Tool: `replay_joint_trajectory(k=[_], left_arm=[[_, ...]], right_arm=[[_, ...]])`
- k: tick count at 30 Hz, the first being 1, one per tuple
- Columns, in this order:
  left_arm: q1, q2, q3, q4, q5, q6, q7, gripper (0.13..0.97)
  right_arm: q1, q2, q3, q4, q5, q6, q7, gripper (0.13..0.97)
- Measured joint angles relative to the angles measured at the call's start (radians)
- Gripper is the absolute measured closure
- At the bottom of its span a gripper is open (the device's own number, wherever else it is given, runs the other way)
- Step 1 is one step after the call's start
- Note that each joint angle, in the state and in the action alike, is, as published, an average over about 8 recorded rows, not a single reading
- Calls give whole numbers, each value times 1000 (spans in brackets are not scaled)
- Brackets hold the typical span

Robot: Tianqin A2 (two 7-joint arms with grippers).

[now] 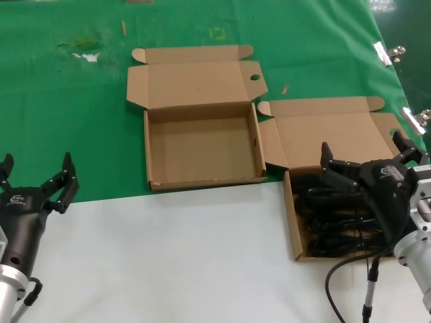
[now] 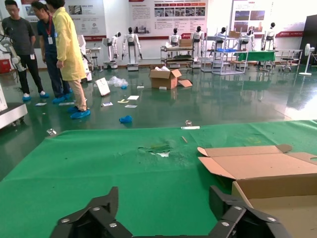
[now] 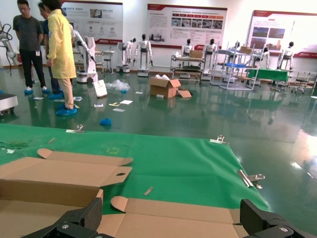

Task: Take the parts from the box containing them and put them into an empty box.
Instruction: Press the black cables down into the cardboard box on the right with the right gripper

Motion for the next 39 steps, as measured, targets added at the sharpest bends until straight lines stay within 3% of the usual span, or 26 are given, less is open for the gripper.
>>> replay_joint_trajectory(k=[20,24,31,39], left_arm=[[0,0,0,0,0,0,0,806],[0,0,0,0,0,0,0,806],[0,0,0,0,0,0,0,901],[0,0,0,0,0,0,0,946]], right_arm=[[4,9,-11,1,1,0,2,129],[4,21,-23,1,5,1,5,129],[-2,57,-53,12,12,-11,16,129],[-10,128,-65,31,19,-114,13,129]])
